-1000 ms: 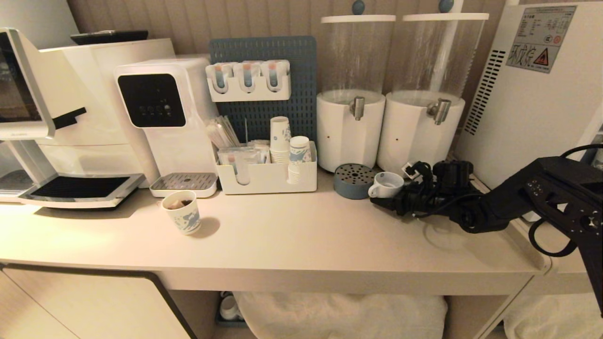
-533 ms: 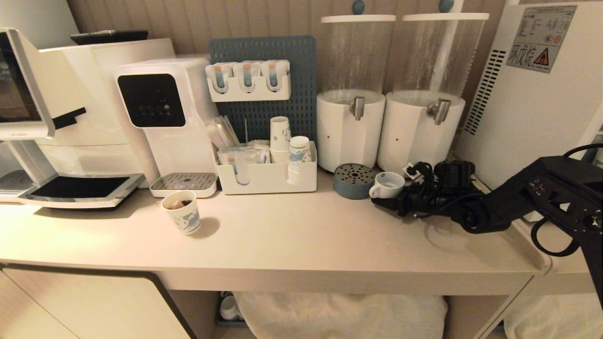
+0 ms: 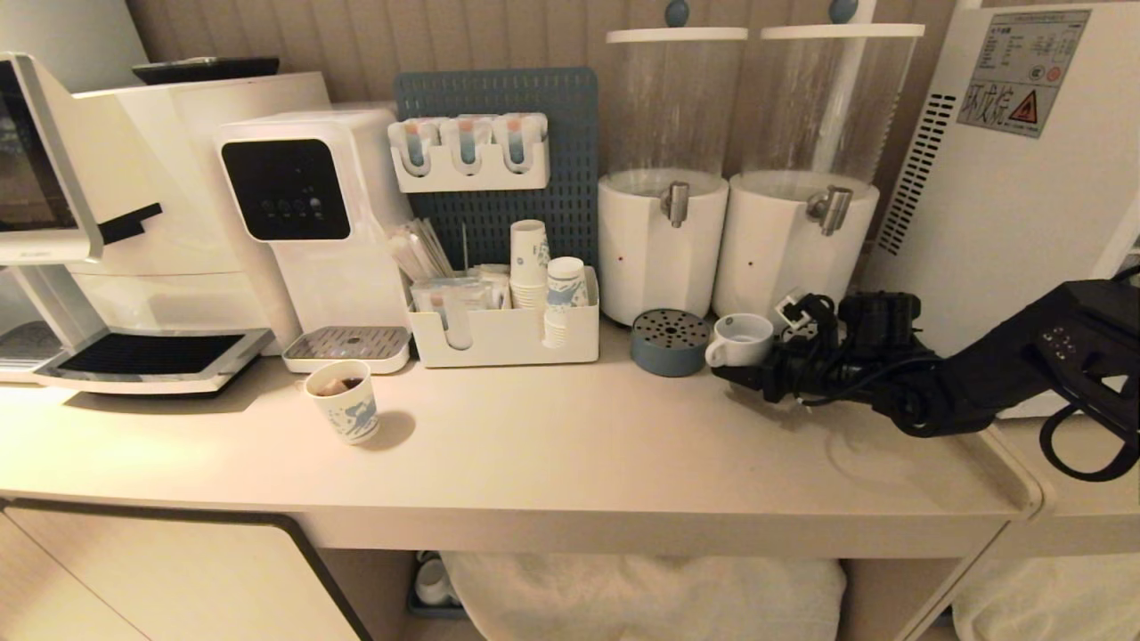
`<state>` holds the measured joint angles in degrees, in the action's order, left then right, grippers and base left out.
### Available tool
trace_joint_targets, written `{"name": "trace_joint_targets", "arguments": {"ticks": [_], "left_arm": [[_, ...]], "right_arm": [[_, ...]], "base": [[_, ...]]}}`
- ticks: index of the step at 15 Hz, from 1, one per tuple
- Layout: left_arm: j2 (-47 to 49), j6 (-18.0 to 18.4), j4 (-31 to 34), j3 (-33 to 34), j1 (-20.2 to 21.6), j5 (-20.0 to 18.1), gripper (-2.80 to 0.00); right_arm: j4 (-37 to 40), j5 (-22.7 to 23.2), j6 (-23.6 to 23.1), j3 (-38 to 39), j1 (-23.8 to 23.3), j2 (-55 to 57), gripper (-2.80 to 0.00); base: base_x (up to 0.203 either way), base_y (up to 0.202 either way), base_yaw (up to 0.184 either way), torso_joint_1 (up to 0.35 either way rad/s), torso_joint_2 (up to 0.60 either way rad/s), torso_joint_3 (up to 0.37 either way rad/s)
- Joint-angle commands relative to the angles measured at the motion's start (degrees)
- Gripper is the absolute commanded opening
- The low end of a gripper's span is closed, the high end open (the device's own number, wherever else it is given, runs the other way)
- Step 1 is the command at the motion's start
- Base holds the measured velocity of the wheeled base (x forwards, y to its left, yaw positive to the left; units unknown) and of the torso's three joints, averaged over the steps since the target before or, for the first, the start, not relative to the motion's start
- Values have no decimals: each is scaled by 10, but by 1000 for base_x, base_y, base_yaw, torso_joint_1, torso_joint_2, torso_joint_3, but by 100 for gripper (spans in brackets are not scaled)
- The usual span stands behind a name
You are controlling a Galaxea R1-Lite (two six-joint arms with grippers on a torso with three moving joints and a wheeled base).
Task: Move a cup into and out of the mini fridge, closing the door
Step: Put the ceramic cup in the freezer
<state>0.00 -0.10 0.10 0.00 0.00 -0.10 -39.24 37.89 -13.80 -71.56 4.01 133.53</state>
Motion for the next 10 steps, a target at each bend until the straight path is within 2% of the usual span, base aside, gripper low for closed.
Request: {"name": "trace_joint_targets", "arguments": {"ticks": [1,4,10], "left_arm": [[0,0,0,0,0,0,-280],[0,0,0,0,0,0,-280],[0,1,0,0,0,0,-280]], "right_arm": [[-3,3,-2,8,0,-15,-280],[-9,3,-4,30,-2,-27,-280],[-12,9,-11,166,-34,-168,-280]], "base": [[0,0,0,0,0,0],[0,0,0,0,0,0],[0,0,0,0,0,0]]}}
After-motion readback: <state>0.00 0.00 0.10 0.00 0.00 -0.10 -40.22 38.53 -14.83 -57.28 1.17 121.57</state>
